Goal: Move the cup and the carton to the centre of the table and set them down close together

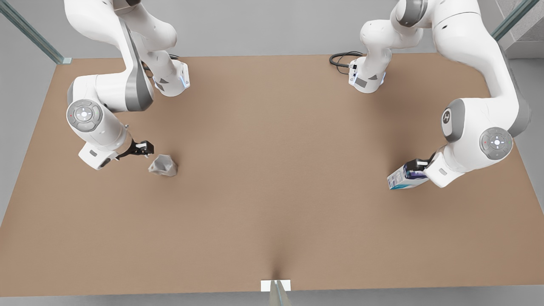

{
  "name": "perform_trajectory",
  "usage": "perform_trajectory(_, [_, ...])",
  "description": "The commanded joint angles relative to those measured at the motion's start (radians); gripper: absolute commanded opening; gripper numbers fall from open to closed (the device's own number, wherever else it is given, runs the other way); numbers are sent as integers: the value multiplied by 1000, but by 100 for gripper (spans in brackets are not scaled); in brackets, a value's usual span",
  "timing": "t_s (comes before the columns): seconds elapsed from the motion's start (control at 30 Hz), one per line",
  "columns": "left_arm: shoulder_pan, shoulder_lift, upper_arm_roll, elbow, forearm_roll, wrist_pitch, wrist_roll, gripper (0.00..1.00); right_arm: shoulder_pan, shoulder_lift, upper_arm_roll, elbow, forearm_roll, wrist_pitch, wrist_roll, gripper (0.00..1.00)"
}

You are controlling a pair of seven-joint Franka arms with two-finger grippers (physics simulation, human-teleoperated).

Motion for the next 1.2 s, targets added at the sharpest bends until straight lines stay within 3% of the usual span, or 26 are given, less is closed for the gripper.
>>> perform_trajectory(0.0, [0, 0, 0, 2, 2, 1, -7, 100, 0, 0, 0, 0, 0, 0, 0, 100])
perform_trajectory(0.1, [0, 1, -5, 14, 4, -24, 173, 100, 25, 49, 9, 5, 5, 8, 83, 100])
perform_trajectory(0.17, [32, 9, 12, 34, 4, 94, 843, 99, 49, 81, 11, 5, 5, 9, 98, 100])
perform_trajectory(0.43, [139, 28, 11, 18, 2, 162, 1385, 100, -125, 270, 11, -25, 61, 40, 187, 100])
perform_trajectory(0.53, [146, 32, 0, -18, -33, 200, 1489, 99, -230, 241, 12, -163, 115, 193, 193, 100])
perform_trajectory(0.67, [135, -54, -52, -178, -64, 137, 1537, 100, -277, 163, 12, -364, 173, 373, 181, 100])
perform_trajectory(0.9, [144, -68, -41, -262, 10, 165, 1517, 100, -274, 153, 12, -416, 259, 399, 244, 100])
perform_trajectory(1.0, [175, -68, -43, -278, 34, 286, 1518, 100, -265, 43, 14, -554, 282, 472, 241, 100])
perform_trajectory(1.17, [195, -71, -46, -383, 68, 332, 1518, 100, -262, 24, 34, -640, 345, 551, 245, 100])
